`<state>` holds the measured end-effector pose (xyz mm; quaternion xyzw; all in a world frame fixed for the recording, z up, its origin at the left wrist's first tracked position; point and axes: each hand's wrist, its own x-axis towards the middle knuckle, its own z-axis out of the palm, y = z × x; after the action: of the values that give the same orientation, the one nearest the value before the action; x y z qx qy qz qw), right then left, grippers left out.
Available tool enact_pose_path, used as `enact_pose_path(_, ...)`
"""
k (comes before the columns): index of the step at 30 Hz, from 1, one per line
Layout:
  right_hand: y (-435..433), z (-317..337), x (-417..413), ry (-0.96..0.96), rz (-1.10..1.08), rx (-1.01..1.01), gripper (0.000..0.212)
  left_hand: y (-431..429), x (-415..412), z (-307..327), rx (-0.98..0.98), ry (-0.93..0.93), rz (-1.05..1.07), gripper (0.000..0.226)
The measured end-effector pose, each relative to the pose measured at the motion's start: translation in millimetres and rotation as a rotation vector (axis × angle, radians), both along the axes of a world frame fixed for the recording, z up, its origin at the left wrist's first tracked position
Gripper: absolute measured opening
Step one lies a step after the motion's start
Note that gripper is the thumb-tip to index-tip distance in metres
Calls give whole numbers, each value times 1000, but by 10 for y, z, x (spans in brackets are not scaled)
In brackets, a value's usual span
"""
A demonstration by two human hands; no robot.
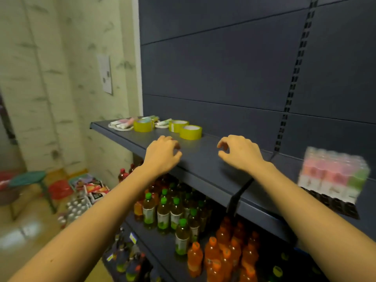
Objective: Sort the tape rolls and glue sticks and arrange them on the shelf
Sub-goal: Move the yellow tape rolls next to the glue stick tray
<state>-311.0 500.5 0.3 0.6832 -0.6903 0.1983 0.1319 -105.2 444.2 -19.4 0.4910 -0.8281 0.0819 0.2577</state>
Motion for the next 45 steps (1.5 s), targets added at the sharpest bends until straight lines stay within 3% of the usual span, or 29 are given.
enact_pose_path(7,-904,-79,765,-97,-19,38,26,-684,945,-25,36,-13,60,30)
enact_pose_path(17,-1807,-47,1135,-220,-307,54,32,-1664,1494,-61,67,4,-69,28)
enact_pose_path(23,-2213,-80,903,-247,-472,79,45,-2155,1357,-187,102,113,-150,27)
enact_pose_path(31,-2921,-217,485,-415,-656,202,64,-2895,969,-116,115,121,-236,28)
enact_pose_path(35,-3124,-297,302,-504,-677,241,57,-3295,740,21,152,180,-235,29)
enact_pose_path(39,-3193,-333,247,-423,-707,145,47,-3714,369,94,272,254,-214,36)
enact_pose_path(45,-3068,-346,141,-359,-743,53,38,-4153,-111,94,466,135,-170,52)
